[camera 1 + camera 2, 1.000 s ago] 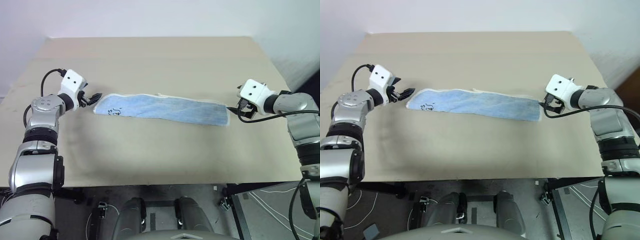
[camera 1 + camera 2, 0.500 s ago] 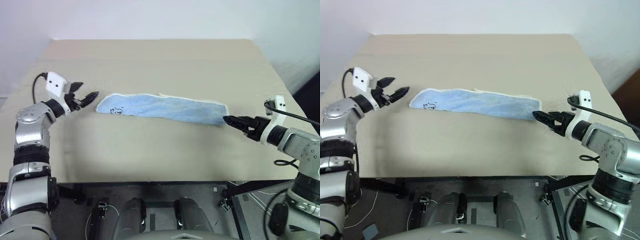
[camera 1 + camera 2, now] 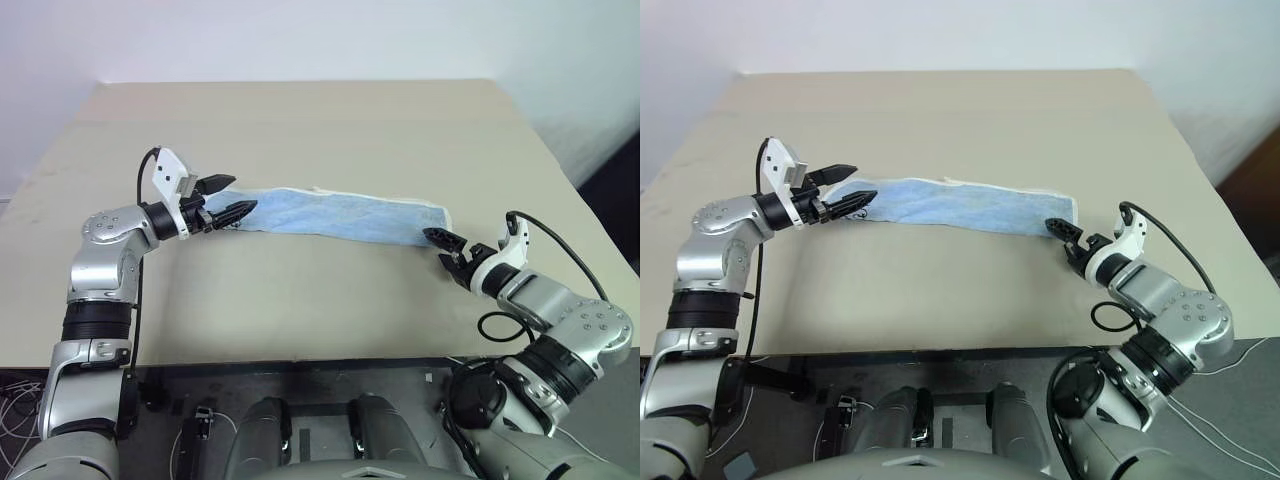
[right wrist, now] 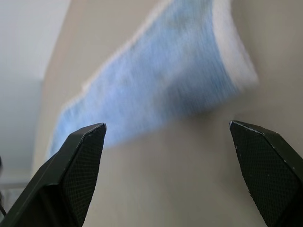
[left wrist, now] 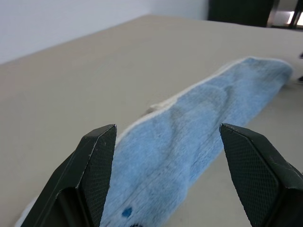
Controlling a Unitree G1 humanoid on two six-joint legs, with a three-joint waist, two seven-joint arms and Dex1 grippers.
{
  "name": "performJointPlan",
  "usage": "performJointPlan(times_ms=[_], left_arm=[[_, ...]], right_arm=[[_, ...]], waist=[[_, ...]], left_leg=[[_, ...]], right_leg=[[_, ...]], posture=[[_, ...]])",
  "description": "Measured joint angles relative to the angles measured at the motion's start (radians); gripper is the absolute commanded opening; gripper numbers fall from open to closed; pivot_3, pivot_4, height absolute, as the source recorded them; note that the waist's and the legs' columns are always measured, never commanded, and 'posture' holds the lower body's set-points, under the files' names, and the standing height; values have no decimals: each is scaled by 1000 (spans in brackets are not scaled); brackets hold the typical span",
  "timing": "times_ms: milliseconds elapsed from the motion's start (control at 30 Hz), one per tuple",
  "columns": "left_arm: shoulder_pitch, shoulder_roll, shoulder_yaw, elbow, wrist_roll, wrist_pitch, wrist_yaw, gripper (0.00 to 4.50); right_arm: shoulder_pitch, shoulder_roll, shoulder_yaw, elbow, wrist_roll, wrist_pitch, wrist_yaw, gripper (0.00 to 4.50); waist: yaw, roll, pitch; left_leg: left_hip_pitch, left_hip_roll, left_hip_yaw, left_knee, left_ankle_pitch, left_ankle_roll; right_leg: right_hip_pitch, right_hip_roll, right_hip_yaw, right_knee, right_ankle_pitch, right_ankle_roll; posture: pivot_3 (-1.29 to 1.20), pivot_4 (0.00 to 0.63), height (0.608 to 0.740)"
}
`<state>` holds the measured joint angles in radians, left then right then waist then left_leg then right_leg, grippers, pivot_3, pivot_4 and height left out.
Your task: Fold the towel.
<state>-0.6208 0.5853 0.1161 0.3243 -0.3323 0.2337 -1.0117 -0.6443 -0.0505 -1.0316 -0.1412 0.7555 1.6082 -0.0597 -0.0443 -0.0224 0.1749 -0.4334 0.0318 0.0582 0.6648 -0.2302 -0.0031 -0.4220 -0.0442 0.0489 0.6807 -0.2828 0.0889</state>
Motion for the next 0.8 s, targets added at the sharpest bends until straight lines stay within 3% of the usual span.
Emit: performJointPlan(times_ms=[267, 800], left_arm=[[25, -11, -10, -73, -8, 43, 23, 3651], [76, -10, -11, -113, -14, 61, 31, 3651]], right_arm=[[-141, 22, -113, 114, -60, 1, -133, 4357], [-71, 19, -121, 67, 136, 1, -279, 4357]], waist=[[0, 0, 0], [3, 0, 0]], left_leg=[[-3, 0, 0, -1, 0, 0], [-9, -1, -4, -3, 0, 0]], right_leg=[[-1, 0, 0, -6, 0, 1], [0, -2, -5, -16, 2, 3]], posture=[[0, 150, 740], [0, 150, 740]])
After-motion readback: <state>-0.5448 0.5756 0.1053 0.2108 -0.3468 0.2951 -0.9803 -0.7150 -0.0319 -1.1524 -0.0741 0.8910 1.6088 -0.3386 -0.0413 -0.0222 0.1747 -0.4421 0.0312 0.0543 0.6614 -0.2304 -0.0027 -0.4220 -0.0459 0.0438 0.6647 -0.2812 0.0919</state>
